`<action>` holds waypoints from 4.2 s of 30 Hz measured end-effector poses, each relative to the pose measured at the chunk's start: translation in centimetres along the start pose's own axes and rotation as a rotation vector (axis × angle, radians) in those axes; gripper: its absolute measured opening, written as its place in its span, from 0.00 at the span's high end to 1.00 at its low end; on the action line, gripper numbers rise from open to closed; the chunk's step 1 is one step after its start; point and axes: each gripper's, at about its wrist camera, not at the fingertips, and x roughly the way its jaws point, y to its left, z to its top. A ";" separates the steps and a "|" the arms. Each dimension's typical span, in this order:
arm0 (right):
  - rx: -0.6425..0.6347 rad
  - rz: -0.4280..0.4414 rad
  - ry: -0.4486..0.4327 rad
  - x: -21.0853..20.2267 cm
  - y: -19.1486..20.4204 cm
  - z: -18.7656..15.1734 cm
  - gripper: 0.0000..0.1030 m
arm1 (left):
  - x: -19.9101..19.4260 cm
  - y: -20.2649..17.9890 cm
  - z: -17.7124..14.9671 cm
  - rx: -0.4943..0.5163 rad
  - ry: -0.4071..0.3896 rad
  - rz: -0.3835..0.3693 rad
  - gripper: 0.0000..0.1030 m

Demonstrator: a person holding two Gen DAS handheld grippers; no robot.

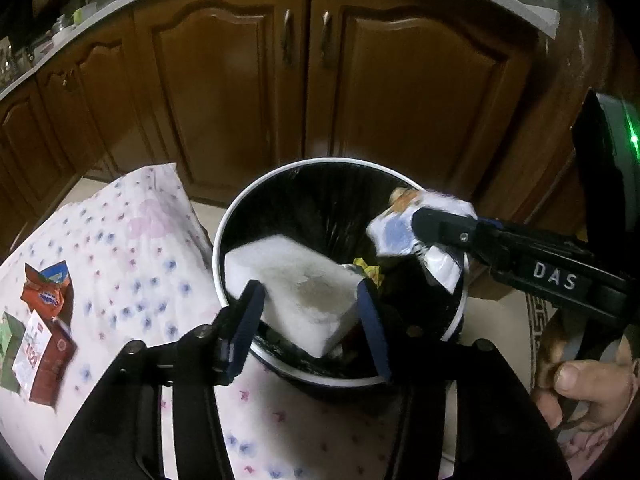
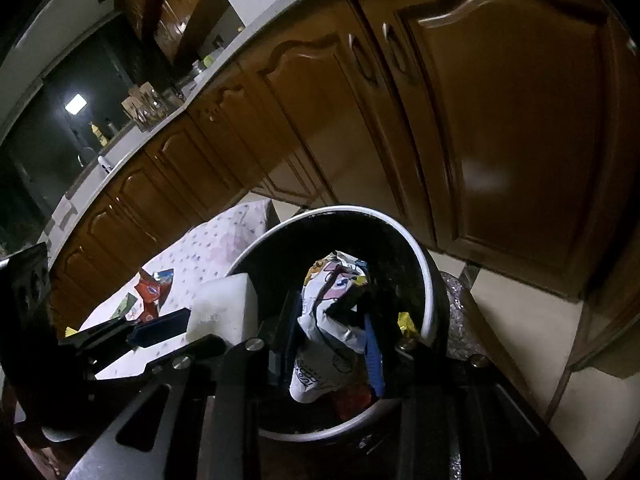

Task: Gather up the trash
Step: 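Carry the foam block and wrapper over the bin and release both, then move both tools back over the table toward the milk cartons, then grasp the green milk carton with the left tool while the right tool grasps the orange snack bag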

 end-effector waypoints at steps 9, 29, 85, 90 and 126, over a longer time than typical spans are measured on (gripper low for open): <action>0.043 0.004 -0.014 -0.2 -0.6 0.1 0.46 | -1.1 0.6 -0.9 -0.016 -0.017 -0.004 0.31; 0.057 0.091 -0.123 -5.2 2.9 -3.2 0.37 | -8.7 6.7 -9.0 -0.228 -0.121 -0.024 0.28; -0.261 0.238 0.138 14.6 25.2 -2.4 0.35 | -8.7 31.8 -13.9 -0.115 -0.008 0.273 0.18; -0.277 0.233 0.166 17.8 26.3 -1.1 0.35 | -6.4 32.6 -13.1 -0.088 0.025 0.286 0.17; -0.467 0.229 0.232 21.8 30.5 -1.3 0.93 | -14.1 29.0 -18.7 -0.398 -0.121 0.204 0.46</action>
